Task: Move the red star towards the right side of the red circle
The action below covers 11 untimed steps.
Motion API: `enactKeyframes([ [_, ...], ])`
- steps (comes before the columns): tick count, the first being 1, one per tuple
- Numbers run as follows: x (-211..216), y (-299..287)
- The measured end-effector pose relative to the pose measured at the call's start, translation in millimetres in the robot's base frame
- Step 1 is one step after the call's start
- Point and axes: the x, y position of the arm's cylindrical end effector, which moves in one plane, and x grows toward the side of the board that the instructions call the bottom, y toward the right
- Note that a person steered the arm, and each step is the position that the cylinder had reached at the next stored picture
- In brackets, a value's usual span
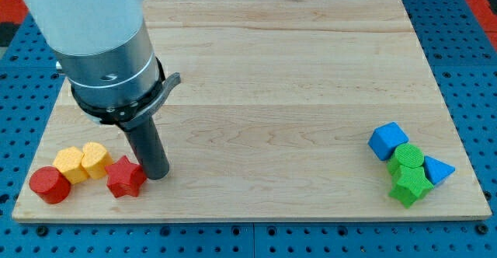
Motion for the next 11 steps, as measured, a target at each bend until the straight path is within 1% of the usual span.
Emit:
enactKeyframes([
  [2,6,-18],
  [4,19,-15],
  [6,21,-20],
  [9,21,-54],
  [11,21,-42],
])
